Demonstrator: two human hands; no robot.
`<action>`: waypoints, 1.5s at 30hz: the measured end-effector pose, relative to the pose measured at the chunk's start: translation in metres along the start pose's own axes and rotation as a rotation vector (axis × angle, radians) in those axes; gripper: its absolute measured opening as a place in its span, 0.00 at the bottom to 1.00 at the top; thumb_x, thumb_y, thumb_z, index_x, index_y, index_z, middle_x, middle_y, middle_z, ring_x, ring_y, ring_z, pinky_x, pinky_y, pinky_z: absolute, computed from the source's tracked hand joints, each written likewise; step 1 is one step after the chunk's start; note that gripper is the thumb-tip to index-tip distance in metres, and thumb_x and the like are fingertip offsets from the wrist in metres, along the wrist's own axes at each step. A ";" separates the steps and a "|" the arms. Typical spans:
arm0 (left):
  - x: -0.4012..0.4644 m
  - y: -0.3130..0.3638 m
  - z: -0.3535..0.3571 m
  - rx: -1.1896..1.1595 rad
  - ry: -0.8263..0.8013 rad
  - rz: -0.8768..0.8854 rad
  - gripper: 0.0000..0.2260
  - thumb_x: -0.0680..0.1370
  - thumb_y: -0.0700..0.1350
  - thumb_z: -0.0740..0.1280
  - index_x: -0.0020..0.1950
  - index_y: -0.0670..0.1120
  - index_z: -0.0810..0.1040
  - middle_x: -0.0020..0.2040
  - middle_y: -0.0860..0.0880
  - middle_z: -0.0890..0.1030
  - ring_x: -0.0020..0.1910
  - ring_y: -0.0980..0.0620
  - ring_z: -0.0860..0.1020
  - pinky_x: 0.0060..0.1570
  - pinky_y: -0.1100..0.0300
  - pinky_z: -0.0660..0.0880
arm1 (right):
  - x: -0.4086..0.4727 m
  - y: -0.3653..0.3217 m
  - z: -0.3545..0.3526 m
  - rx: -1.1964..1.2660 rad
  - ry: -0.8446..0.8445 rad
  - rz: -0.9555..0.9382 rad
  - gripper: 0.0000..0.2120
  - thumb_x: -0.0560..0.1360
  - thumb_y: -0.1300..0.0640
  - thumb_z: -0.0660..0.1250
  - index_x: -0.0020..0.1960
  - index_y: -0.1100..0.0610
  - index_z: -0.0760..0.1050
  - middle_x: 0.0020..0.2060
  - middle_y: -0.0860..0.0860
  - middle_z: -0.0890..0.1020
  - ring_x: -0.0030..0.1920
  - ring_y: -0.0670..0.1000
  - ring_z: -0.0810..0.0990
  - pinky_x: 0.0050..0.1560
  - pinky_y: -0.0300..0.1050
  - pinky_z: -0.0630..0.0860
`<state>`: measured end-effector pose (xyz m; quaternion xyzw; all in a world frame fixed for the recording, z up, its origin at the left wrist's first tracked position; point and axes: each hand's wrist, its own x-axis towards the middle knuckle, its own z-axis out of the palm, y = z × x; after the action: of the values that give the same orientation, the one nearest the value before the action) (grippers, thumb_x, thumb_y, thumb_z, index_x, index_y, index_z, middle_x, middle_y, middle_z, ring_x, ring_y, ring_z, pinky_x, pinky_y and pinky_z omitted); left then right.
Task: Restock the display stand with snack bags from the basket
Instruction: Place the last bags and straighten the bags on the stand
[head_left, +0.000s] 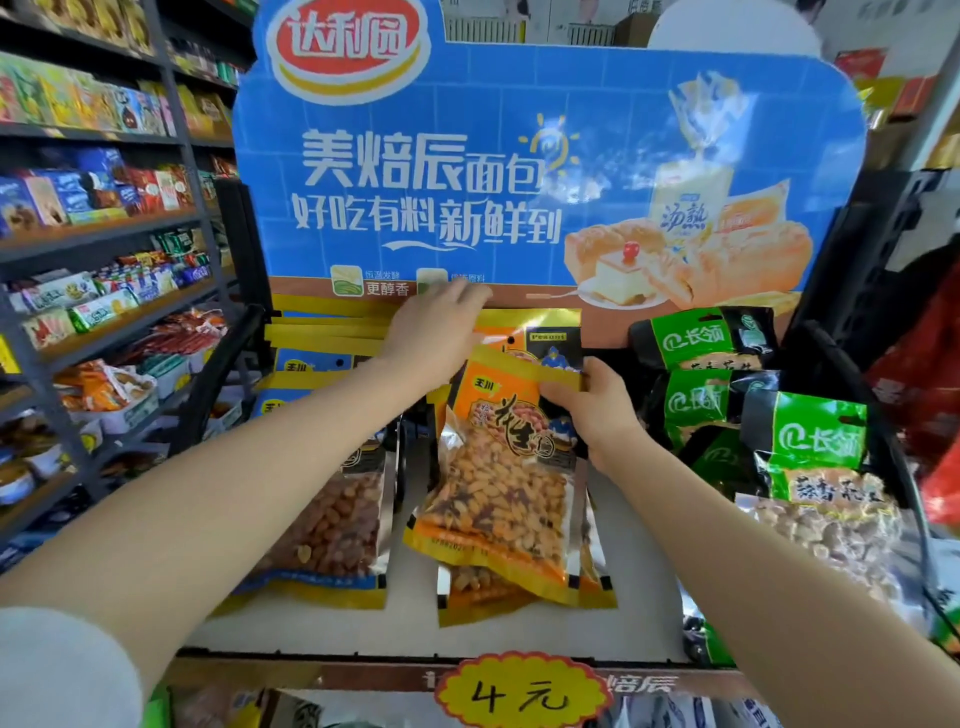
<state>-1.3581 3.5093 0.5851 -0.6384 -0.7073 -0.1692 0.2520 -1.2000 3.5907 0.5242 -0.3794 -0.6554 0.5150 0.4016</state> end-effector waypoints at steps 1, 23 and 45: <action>-0.008 0.003 0.001 -0.006 0.018 0.049 0.20 0.77 0.45 0.64 0.67 0.42 0.66 0.65 0.42 0.71 0.63 0.43 0.70 0.56 0.50 0.71 | -0.001 0.002 -0.003 0.011 -0.001 -0.003 0.08 0.73 0.63 0.69 0.41 0.55 0.71 0.40 0.53 0.79 0.42 0.55 0.78 0.42 0.51 0.75; -0.045 0.002 0.021 0.042 -0.403 0.235 0.30 0.70 0.65 0.61 0.63 0.45 0.70 0.67 0.50 0.69 0.72 0.46 0.56 0.71 0.43 0.47 | -0.008 0.010 -0.009 -0.362 -0.135 0.024 0.38 0.70 0.53 0.72 0.74 0.55 0.56 0.69 0.54 0.67 0.66 0.57 0.71 0.66 0.58 0.71; -0.033 0.005 -0.020 -0.267 -0.039 0.091 0.12 0.77 0.46 0.64 0.59 0.44 0.77 0.56 0.47 0.79 0.54 0.45 0.77 0.50 0.53 0.74 | 0.000 -0.020 -0.011 0.088 0.196 0.004 0.16 0.81 0.51 0.52 0.61 0.57 0.72 0.55 0.53 0.73 0.54 0.52 0.72 0.55 0.44 0.68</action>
<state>-1.3489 3.4718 0.5826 -0.7008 -0.6537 -0.2377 0.1585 -1.1921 3.5915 0.5452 -0.4113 -0.5891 0.5045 0.4788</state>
